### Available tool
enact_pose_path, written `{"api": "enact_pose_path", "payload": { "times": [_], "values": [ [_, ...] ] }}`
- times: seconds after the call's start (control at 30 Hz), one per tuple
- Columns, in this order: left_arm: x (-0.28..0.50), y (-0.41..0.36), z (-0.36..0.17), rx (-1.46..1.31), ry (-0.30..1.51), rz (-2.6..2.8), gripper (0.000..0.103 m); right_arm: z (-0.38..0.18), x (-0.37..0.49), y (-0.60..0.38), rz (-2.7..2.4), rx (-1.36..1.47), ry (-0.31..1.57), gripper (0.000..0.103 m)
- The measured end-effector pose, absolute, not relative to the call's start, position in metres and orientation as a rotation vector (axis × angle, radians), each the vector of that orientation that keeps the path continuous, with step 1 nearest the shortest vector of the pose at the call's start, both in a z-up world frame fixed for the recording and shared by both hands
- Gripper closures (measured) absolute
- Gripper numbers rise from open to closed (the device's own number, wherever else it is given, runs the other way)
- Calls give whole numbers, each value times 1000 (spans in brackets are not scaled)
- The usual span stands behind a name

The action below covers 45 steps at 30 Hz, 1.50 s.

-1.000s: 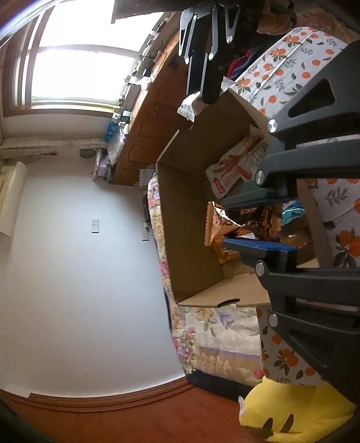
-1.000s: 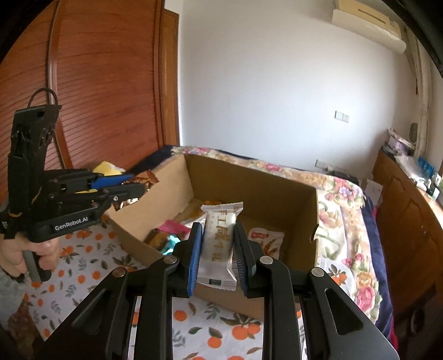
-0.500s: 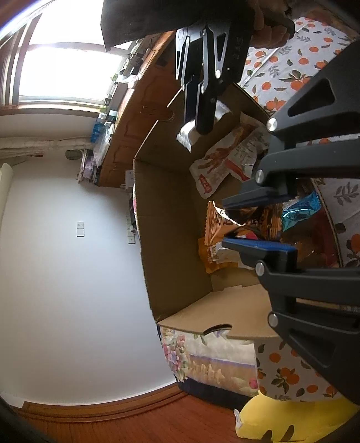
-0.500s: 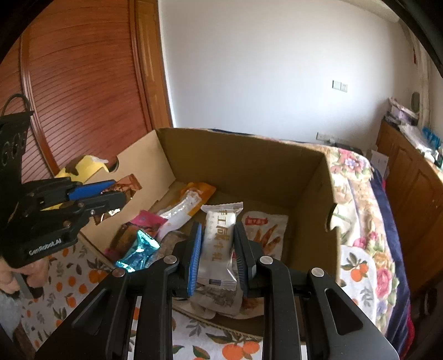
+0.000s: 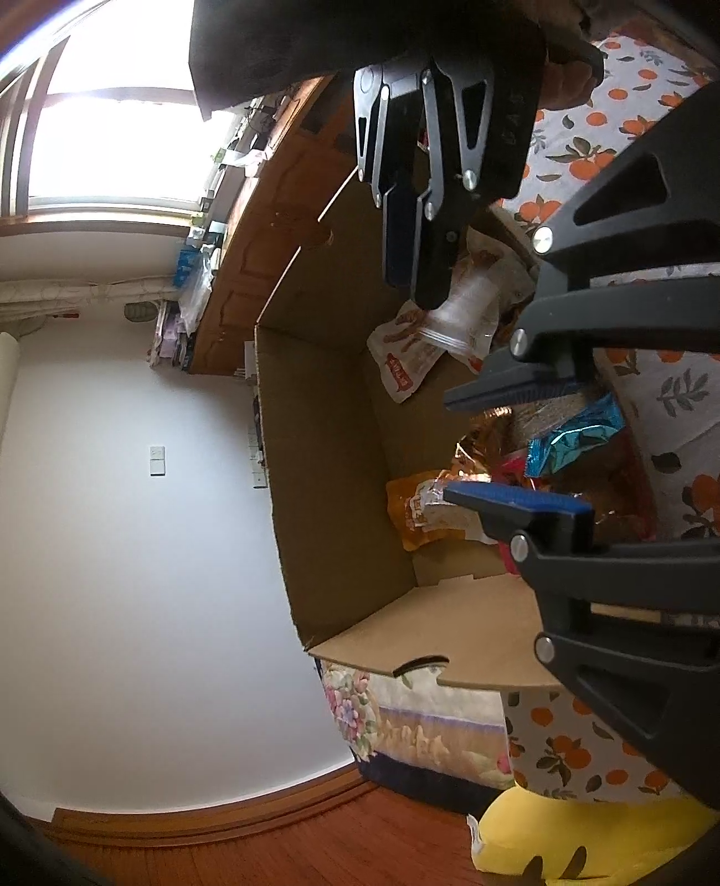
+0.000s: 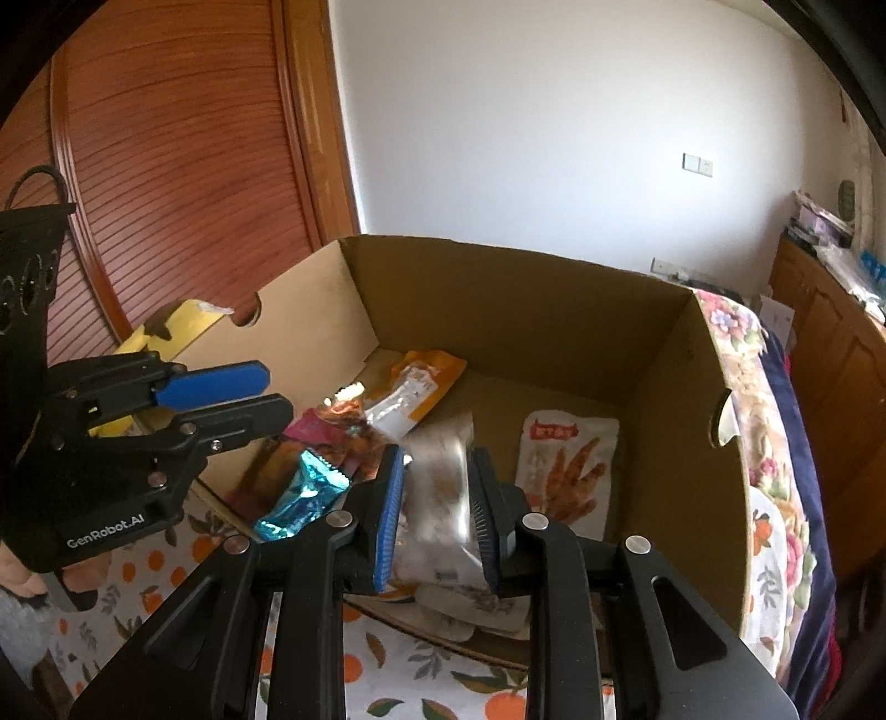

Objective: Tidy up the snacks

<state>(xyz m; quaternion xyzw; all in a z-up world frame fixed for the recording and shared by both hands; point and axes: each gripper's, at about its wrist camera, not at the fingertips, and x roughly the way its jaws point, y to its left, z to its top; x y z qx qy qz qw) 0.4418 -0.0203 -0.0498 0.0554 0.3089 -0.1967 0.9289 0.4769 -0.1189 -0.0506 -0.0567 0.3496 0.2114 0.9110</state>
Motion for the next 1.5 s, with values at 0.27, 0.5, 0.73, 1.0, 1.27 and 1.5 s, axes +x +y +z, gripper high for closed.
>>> {"api": "enact_pose_path", "payload": {
  "times": [0.27, 0.5, 0.73, 1.0, 1.27, 1.5],
  "values": [
    [410, -10, -30, 120, 602, -381, 77, -35, 452, -126, 414, -108, 701, 72],
    [360, -6, -6, 147, 578, -356, 77, 4, 392, -145, 376, -115, 650, 72],
    [303, -7, 16, 160, 549, -341, 72, 42, 337, -160, 347, -108, 595, 72],
    [233, -15, 43, 199, 493, -338, 68, 60, 261, -165, 316, -120, 541, 67],
    [174, -13, 73, 181, 446, -330, 59, 78, 213, -176, 303, -72, 513, 61],
    [136, -7, 87, 168, 392, -275, 36, 95, 179, -179, 278, -47, 458, 39]
  ]
}}
